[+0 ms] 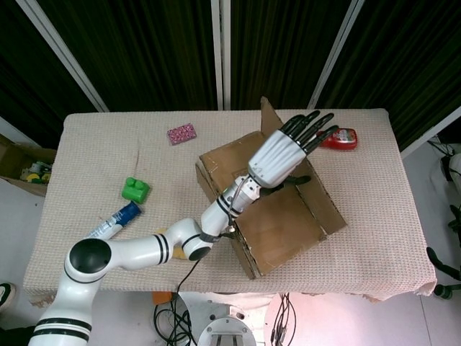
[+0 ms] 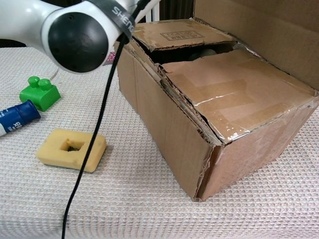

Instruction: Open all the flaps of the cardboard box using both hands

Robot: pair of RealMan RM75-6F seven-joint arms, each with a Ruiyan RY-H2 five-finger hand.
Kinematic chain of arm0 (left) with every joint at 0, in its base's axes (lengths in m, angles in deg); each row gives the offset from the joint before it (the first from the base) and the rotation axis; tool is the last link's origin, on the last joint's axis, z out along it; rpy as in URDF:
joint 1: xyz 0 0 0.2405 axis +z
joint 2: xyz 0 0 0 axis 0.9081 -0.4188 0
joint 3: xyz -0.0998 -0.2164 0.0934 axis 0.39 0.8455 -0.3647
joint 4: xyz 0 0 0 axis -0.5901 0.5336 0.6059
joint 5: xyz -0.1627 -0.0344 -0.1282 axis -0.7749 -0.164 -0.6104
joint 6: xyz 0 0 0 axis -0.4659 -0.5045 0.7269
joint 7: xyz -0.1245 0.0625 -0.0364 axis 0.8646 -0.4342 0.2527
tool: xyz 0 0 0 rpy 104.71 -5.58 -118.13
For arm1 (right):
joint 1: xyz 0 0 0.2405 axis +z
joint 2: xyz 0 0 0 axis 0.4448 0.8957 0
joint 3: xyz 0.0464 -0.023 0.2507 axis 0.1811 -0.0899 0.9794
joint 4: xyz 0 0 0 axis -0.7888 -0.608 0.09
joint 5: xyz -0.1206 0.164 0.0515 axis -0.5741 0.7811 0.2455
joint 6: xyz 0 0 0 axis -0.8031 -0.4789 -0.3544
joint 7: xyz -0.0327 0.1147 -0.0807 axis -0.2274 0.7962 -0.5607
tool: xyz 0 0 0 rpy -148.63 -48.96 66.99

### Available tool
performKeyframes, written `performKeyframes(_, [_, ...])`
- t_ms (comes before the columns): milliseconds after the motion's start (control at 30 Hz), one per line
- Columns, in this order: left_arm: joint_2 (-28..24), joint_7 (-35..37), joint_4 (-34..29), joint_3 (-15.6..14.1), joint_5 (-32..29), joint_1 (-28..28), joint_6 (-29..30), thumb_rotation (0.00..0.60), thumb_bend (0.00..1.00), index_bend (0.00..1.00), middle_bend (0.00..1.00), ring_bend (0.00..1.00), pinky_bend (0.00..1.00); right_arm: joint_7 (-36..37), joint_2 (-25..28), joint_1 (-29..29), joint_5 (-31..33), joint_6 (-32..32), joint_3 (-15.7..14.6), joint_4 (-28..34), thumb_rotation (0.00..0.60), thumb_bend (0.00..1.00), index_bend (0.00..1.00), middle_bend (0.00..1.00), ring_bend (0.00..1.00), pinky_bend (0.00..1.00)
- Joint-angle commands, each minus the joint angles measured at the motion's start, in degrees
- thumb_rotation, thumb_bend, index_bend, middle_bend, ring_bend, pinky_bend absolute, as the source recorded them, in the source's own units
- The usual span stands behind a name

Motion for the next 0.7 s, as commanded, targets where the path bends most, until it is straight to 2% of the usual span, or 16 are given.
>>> performKeyframes(33, [3.08, -0.21, 2.87, 1.53, -1.75, -2.55, -0.20, 0.451, 0.05, 0.02, 0.00, 0.03, 0.19, 0.62, 0.04, 0.10, 0.11, 0.27, 0.10, -0.46, 0.600, 0.22, 0.00, 0.00, 0.00, 0.00])
performKeyframes(267, [10.35, 0.46, 10.46, 4.39, -6.66, -8.24, -2.52, 0.450, 0.05, 0.01, 0.00, 0.03, 0.19, 2.02, -0.33, 0.43, 0.26, 1.32, 0.00, -1.60, 0.600, 0.22, 0.00, 0.00, 0.00, 0.00])
performKeyframes(400, [13.16, 0.92, 15.05, 4.96, -6.58, -11.63, -2.17, 0.448, 0.05, 0.00, 0.00, 0.03, 0.19, 2.89, -0.36, 0.38, 0.63, 1.51, 0.14, -2.16, 0.600, 0.22, 0.00, 0.00, 0.00, 0.00])
performKeyframes(567, [13.74, 1.64, 18.61, 4.77, -6.30, -13.27, -1.80, 0.449, 0.05, 0.00, 0.00, 0.03, 0.19, 4.04, -0.35, 0.13, 1.01, 1.46, 0.24, -3.06, 0.600, 0.22, 0.00, 0.00, 0.00, 0.00])
performKeyframes(700, [11.60, 1.15, 17.98, 2.51, -5.57, -11.01, -1.19, 0.445, 0.05, 0.00, 0.00, 0.03, 0.19, 4.41, -0.35, 0.18, 1.30, 1.98, 0.25, -3.64, 0.600, 0.22, 0.00, 0.00, 0.00, 0.00])
